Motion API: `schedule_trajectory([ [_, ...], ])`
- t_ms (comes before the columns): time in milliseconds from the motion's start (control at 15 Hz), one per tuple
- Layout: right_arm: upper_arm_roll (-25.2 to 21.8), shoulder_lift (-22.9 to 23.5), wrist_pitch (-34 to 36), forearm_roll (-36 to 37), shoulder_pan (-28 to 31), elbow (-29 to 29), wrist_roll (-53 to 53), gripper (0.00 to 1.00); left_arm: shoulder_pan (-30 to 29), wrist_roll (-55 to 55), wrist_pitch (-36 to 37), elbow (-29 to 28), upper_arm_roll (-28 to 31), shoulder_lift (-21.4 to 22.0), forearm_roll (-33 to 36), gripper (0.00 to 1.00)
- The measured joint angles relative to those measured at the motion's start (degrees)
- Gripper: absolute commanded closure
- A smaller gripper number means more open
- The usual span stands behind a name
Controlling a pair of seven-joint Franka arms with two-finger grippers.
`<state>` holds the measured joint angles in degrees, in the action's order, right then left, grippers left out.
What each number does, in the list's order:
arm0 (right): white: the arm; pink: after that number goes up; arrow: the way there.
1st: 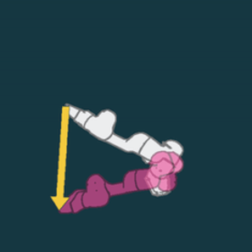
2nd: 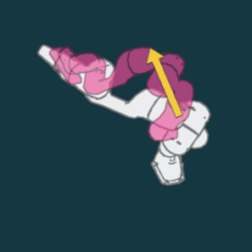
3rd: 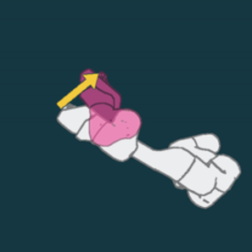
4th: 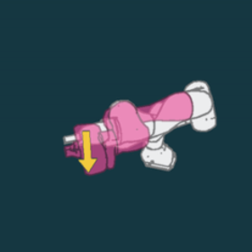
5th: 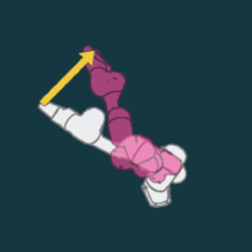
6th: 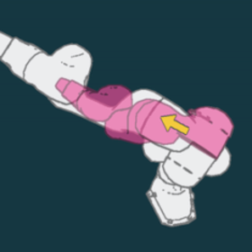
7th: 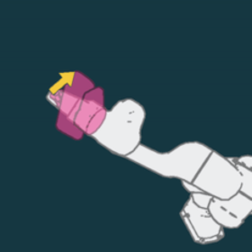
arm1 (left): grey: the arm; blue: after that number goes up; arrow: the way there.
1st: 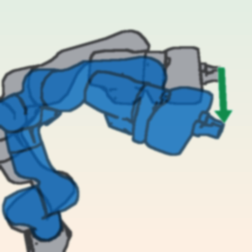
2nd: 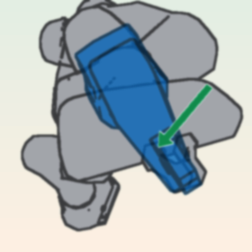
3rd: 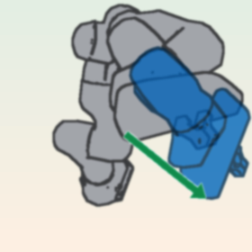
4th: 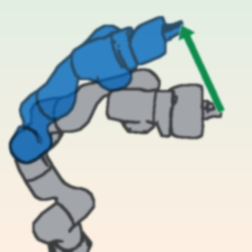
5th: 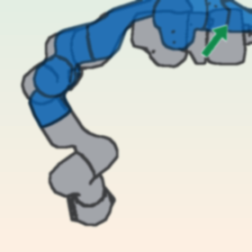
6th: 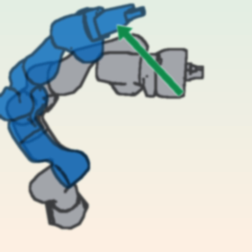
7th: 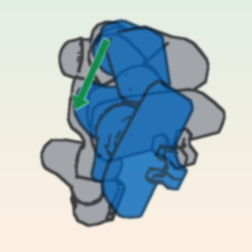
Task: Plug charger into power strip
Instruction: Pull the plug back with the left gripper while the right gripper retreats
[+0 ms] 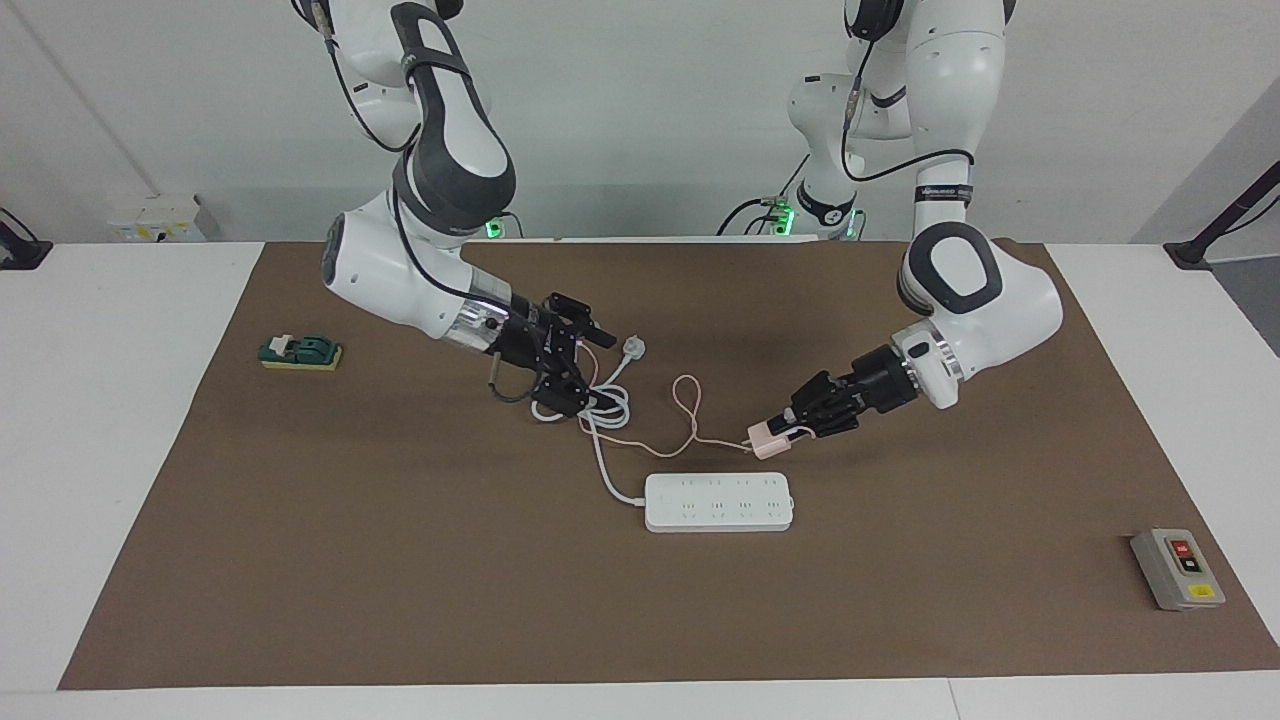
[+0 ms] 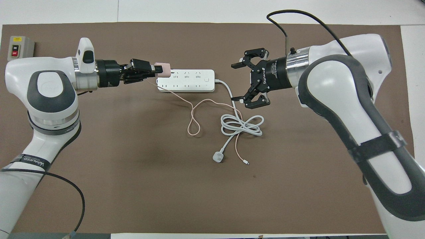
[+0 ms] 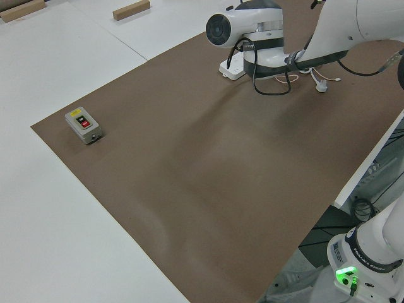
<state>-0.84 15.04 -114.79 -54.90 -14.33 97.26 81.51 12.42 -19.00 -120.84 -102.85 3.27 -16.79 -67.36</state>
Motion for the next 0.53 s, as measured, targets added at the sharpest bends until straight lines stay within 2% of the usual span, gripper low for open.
schedule_trajectory([
  [267, -0.1, -1.2, 8.2, 7.0, 4.1, -1.7, -0.2, 0.00, -2.4, 16.0, 3.9, 2.2, 0.3, 3.3, 16.6, 1.00],
  [533, -0.2, -1.8, 15.4, 14.8, 7.4, -5.1, -4.9, 0.00, -4.2, 22.2, 13.1, 7.4, 0.4, 5.0, 31.7, 1.00],
])
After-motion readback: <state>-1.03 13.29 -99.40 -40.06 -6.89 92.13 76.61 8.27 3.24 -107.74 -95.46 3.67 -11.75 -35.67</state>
